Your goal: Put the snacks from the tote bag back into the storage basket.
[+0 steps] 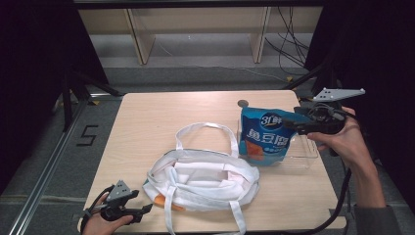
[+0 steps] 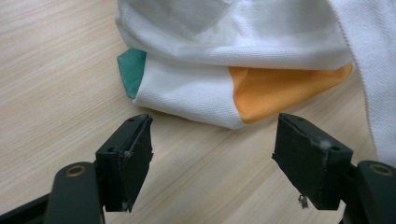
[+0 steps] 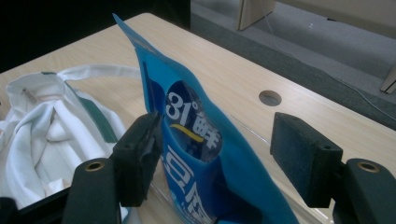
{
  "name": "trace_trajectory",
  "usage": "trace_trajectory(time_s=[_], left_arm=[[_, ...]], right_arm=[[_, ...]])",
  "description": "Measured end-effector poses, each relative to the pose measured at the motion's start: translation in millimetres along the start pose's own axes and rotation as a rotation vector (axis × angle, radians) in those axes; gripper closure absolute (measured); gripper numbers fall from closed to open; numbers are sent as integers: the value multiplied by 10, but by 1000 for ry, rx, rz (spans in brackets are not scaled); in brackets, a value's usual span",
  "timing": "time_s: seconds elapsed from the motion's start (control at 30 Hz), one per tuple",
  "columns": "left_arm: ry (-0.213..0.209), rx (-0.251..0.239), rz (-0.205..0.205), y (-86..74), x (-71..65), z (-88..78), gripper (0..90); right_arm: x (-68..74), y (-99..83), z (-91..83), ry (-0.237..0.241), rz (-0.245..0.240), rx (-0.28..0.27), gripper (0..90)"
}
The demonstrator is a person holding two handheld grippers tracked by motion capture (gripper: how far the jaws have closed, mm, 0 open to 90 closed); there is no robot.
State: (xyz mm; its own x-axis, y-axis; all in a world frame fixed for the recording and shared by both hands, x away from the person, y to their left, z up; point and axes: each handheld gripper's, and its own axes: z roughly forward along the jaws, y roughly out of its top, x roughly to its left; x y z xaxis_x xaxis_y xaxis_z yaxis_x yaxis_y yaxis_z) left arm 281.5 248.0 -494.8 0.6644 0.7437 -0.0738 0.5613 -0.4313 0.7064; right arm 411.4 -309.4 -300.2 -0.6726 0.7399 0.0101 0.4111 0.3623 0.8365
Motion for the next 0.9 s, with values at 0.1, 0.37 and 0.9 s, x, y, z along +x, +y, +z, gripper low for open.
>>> trace_trajectory(time_s=[0.1, 0.37, 0.9], left_arm=[[-2, -5, -7, -4, -5, 4, 272], [-3, 2, -13, -11, 1, 6, 272], [-5, -6, -24, -31, -3, 6, 272]], right_arm=[[4, -67, -4, -8, 8, -8, 343], [37, -219, -27, -30, 25, -58, 331], [47, -424, -34, -78, 59, -61, 312]])
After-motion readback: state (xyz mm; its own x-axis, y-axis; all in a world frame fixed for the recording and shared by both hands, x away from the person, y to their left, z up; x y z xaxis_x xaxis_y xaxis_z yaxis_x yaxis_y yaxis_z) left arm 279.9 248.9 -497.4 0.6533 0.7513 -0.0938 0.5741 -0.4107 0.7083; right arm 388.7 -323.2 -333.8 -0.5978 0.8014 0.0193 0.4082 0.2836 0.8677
